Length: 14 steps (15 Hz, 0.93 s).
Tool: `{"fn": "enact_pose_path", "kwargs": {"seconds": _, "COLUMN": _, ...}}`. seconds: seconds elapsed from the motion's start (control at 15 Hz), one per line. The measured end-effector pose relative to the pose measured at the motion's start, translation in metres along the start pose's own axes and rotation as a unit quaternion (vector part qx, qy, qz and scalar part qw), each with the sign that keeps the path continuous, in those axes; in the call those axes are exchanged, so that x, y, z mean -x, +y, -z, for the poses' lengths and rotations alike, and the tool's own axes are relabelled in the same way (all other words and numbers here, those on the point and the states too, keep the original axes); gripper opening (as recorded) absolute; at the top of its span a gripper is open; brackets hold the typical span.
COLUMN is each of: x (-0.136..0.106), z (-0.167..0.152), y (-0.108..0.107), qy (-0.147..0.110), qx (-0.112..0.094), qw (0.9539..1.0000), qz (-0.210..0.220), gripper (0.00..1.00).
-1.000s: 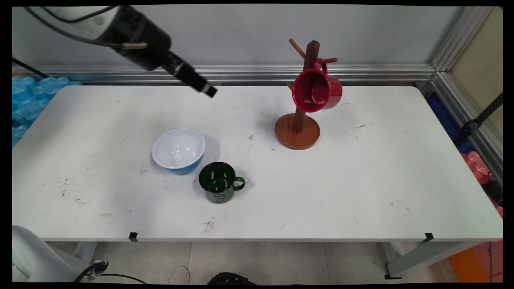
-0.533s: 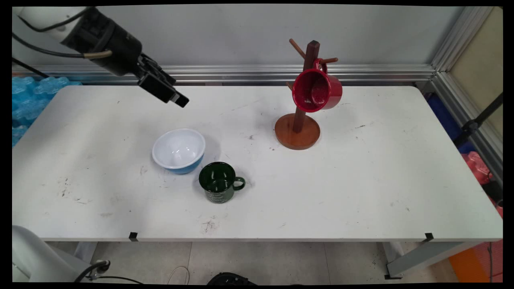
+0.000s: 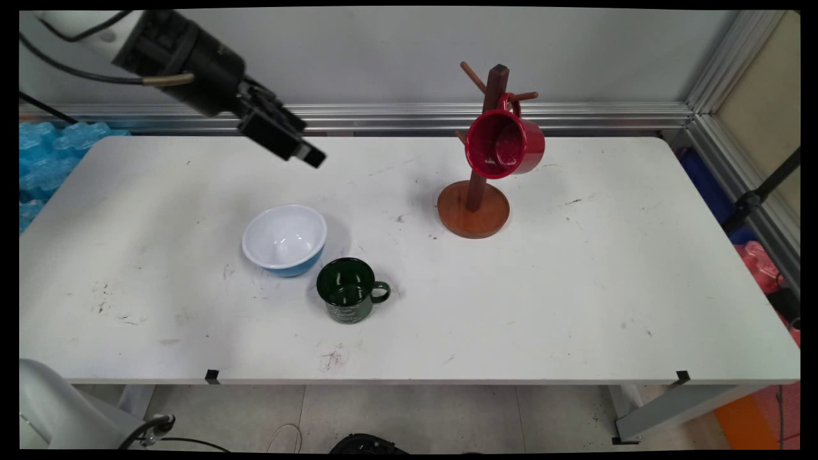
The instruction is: Pick up the red mug from the rack
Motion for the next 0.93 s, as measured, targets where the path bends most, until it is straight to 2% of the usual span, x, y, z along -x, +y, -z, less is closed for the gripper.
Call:
{"fn": "enact_pose_path", "kwargs": {"seconds": 0.47, "x": -0.056, "z": -0.047, "y": 0.046, "qy": 0.037, "qx": 0.021, "qw": 0.999, "qz": 0.014, "gripper": 1.0}}
{"fn": "enact_pose_path", "kwargs": {"seconds": 0.93, "x": -0.098, "z": -0.098, "y": 0.075, "qy": 0.056, "qx": 0.022, "qw": 0.9975, "qz": 0.036, "gripper": 1.0}}
